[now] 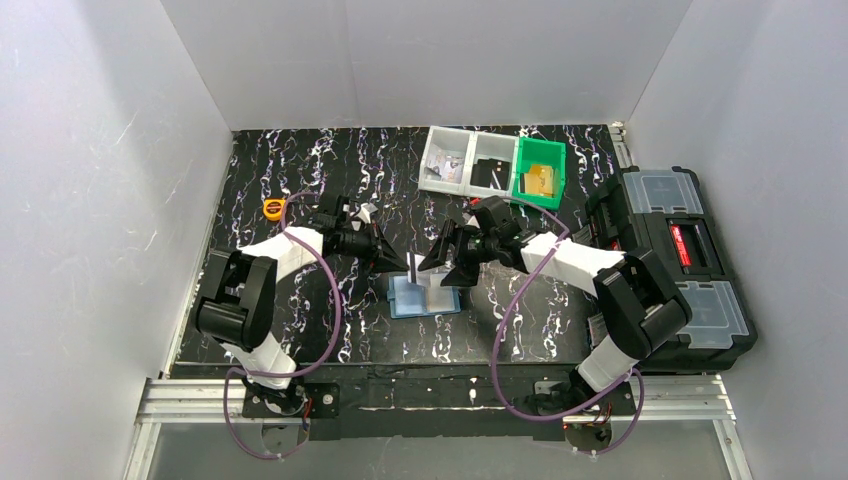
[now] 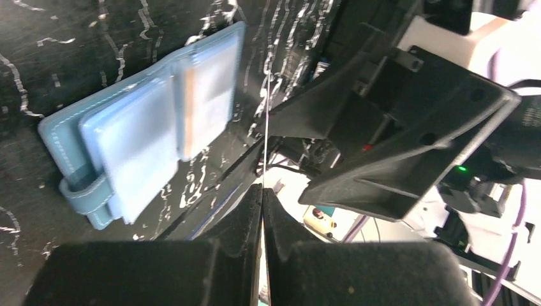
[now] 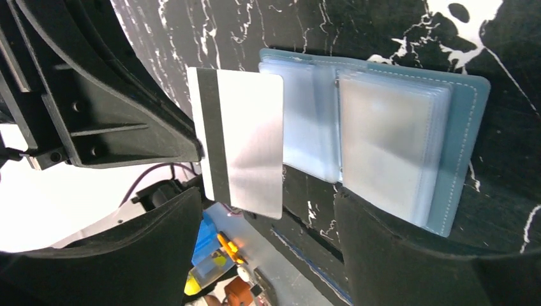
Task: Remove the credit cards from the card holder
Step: Remove the credit card from the card holder.
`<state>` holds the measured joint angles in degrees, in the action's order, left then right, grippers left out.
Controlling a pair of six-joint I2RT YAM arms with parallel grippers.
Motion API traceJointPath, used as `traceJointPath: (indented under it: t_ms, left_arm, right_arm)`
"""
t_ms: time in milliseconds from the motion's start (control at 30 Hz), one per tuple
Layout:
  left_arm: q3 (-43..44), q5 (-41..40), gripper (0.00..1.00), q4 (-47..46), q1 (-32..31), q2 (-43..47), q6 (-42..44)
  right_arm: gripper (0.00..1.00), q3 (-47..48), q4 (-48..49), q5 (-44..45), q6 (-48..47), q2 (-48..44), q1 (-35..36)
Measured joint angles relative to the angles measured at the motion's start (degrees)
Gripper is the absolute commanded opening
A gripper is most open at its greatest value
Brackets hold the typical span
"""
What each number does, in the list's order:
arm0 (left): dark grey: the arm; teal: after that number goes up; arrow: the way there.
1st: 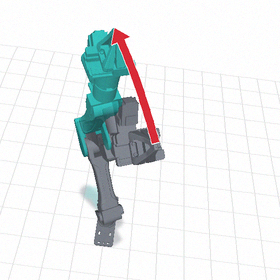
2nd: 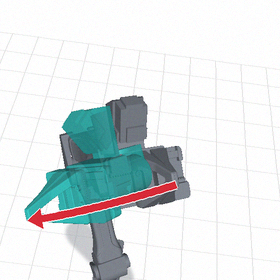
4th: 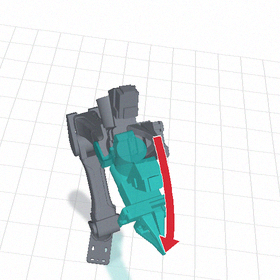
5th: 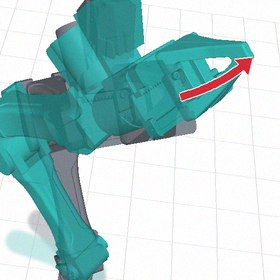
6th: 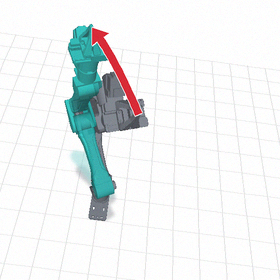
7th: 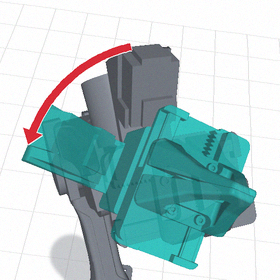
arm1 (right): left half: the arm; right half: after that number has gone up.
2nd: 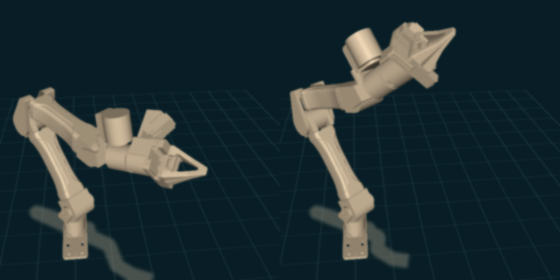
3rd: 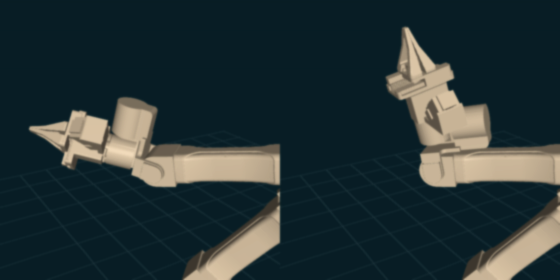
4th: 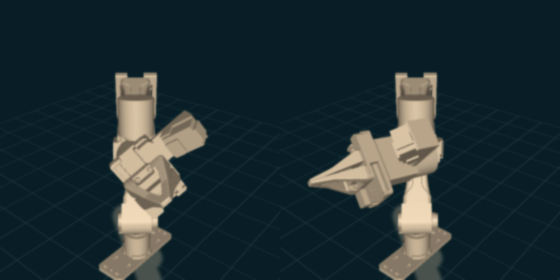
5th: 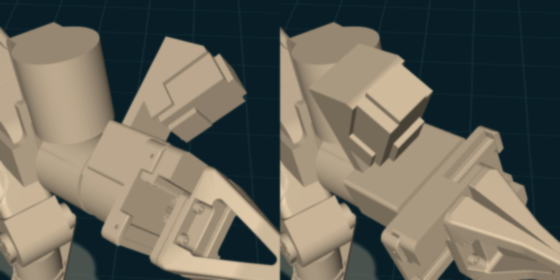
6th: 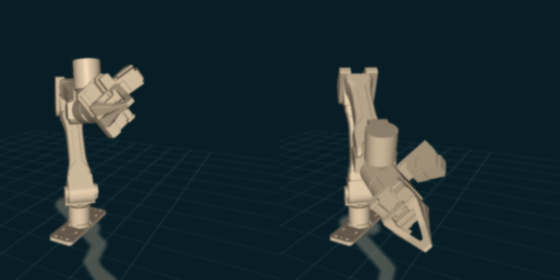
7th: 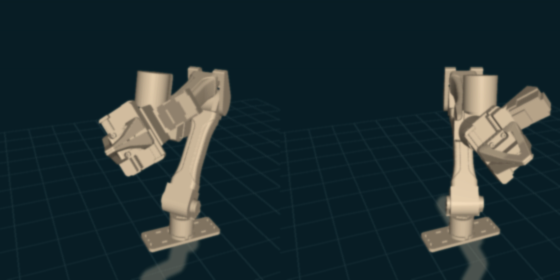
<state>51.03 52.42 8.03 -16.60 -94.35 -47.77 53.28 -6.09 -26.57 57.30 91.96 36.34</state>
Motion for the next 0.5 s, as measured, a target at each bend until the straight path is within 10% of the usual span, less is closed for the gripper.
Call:
traceJointPath:
  t_ms: [200, 500]
  left_arm:
    - [0.0, 2.4, 0.0, -5.2, 0.3, 1.0, -5.3]
    - [0.0, 4.2, 0.0, -9.2, 0.4, 1.1, -9.9]
  right_arm:
    - [0.78, -4.2, 11.3, -3.8, 6.8, 0.0, -1.6]
    - [0.4, -11.4, 29.7, -7.5, 19.5, -0.2, -4.0]
